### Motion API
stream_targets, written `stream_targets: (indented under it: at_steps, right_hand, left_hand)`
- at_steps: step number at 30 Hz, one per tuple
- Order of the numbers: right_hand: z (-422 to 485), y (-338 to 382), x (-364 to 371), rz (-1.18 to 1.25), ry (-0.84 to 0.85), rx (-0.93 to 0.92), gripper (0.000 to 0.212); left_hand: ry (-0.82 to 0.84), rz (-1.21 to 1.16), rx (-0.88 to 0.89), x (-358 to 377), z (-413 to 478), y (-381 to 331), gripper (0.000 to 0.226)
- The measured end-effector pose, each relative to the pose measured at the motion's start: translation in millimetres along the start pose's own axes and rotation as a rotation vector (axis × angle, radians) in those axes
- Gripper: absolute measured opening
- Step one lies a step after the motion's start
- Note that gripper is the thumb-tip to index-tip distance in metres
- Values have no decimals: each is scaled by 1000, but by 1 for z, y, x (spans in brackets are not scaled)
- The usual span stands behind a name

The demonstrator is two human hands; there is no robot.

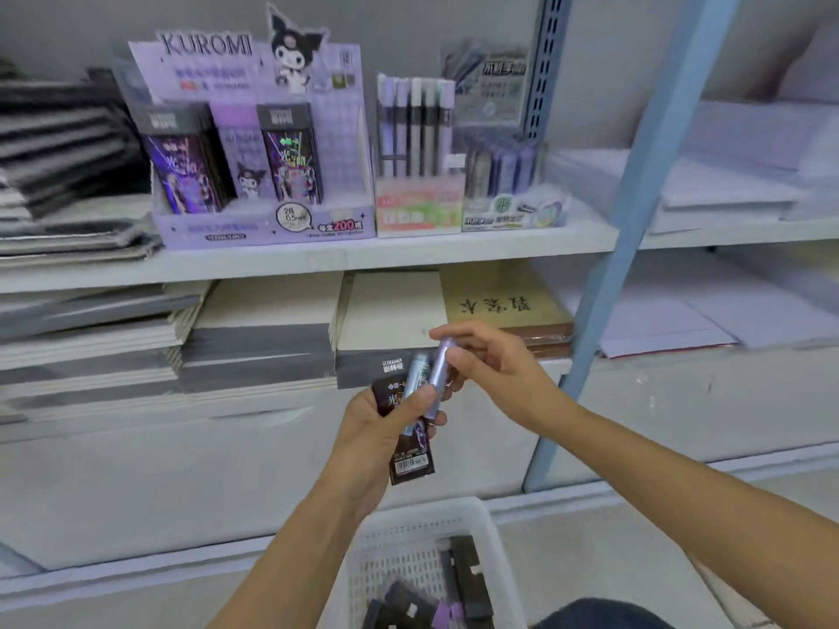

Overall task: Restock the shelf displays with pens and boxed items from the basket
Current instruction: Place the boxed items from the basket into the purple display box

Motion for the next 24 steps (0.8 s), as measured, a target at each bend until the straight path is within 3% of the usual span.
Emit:
stream_targets:
  at_steps: [4,9,13,17,24]
  right_hand:
    - [18,47,-30,-50,-53,-102,19]
    - [56,102,-94,-125,-297,-241,17]
    - [89,127,-143,-340,-406,-289,15]
    - [112,114,-169,-579,-429,-213,17]
    - [129,92,-164,-741,-313,-193,17]
  left_hand:
    - [38,9,30,33,-11,-43,51]
    - [101,39,114,62,-13,-95,35]
    - [112,90,147,70,-8,-121,29]
    - [114,140,147,72,1,-134,32]
    - [108,152,139,72,17,-144,44]
Point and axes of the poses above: each hand's wrist, its own z-axis towards the middle knuckle, its own x-axis out of the palm, y = z × x, the point moved 8 cm from there along z, towards the middle knuckle, and after that the axes turned 12 degrees about -x, right-handed, at the moved point
